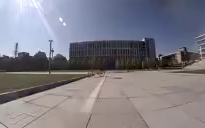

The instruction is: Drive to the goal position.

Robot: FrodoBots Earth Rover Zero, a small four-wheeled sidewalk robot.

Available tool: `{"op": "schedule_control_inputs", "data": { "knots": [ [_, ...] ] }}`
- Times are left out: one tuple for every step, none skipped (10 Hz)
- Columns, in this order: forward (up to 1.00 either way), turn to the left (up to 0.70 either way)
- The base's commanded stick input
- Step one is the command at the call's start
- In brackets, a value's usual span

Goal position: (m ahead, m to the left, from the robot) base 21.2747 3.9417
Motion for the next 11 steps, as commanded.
{"op": "schedule_control_inputs", "data": {
  "knots": [
    [0.06, 0.00],
    [0.06, 0.00],
    [0.06, 0.00],
    [0.06, 0.00],
    [0.06, 0.00],
    [0.06, 0.00],
    [0.06, 0.00],
    [0.06, 0.00],
    [0.06, 0.00],
    [0.06, 0.00],
    [0.06, 0.00]
  ]
}}
